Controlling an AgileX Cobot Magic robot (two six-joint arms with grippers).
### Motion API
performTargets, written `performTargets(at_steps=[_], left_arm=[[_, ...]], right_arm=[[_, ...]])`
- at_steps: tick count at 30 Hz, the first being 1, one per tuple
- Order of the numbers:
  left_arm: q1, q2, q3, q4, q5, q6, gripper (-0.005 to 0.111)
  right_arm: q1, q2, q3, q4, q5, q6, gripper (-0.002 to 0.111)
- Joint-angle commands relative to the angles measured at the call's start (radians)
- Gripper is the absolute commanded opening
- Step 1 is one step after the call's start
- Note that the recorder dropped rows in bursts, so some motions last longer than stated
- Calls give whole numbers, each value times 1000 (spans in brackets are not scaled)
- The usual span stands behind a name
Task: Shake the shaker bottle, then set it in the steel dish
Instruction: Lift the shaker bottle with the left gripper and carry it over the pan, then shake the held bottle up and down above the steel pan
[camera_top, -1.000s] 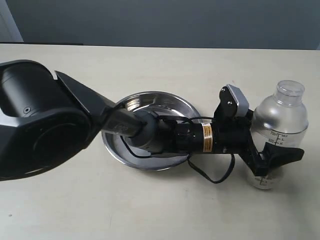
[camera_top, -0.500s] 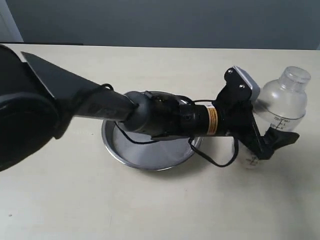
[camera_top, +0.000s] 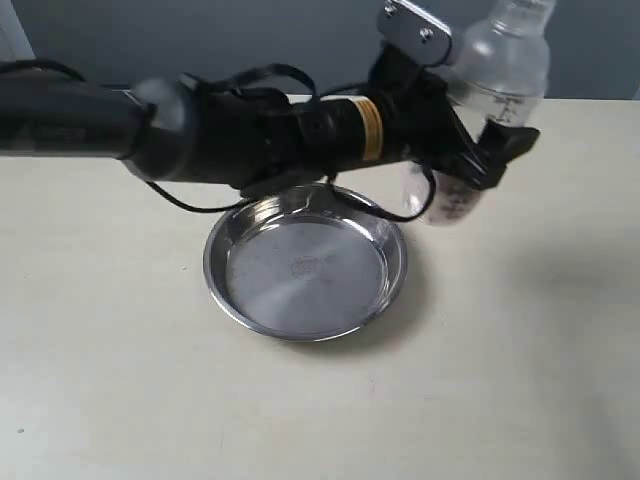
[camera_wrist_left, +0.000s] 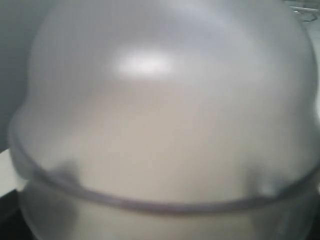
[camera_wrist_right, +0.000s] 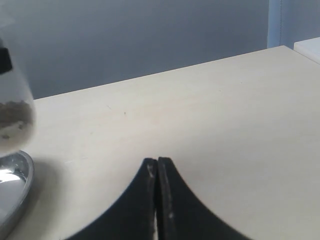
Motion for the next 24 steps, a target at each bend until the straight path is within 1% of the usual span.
performTargets(at_steps=[1, 4, 6, 7, 9, 10, 11, 12, 13, 14, 15, 16, 17, 18, 19, 20, 21, 22, 23, 24], left_arm=[[64, -160, 78, -23, 15, 4, 0], [93, -264, 160, -23, 19, 28, 0], [107, -311, 236, -51, 40, 114, 0], [121, -335, 273, -101, 56, 191, 0], [165, -367, 340, -319, 42, 301, 0], [186, -376, 376, -408, 6, 317, 0], [195, -381, 403, -438, -32, 299, 0], [189, -381, 434, -371, -84, 240, 0], [169, -384, 455, -196, -118, 148, 0], [145, -384, 465, -37, -123, 73, 0], [116, -384, 467, 95, -76, 45, 0], [97, -384, 467, 65, 42, 96, 0], [104, -380, 467, -122, 144, 210, 0], [141, -373, 470, -415, 160, 398, 0], [180, -369, 483, -699, 102, 513, 0], [195, -367, 497, -855, 32, 510, 0], [190, -373, 504, -827, -2, 440, 0], [171, -385, 504, -618, -5, 357, 0], [138, -398, 504, -339, -12, 235, 0], [114, -408, 504, -164, -16, 170, 0]], right_arm=[[-1, -5, 2, -1, -7, 0, -1], [-1, -5, 2, -1, -7, 0, -1], [-1, -5, 2, -1, -7, 0, -1], [-1, -5, 2, -1, -7, 0, -1], [-1, -5, 2, -1, -7, 0, -1], [-1, -5, 2, -1, -7, 0, -1], [-1, -5, 2, -1, -7, 0, -1], [-1, -5, 2, -1, -7, 0, -1], [-1, -5, 2, -1, -7, 0, -1], [-1, -5, 2, -1, -7, 0, -1], [-1, -5, 2, -1, -7, 0, -1], [-1, -5, 2, -1, -7, 0, -1], [-1, -5, 2, -1, -7, 0, -1], [-1, -5, 2, -1, -7, 0, -1], [-1, -5, 2, -1, -7, 0, -1], [-1, -5, 2, -1, -7, 0, -1], [-1, -5, 2, -1, -7, 0, -1], [-1, -5, 2, -1, -7, 0, -1], [-1, -5, 2, -1, -7, 0, -1], [-1, -5, 2, -1, -7, 0, -1]])
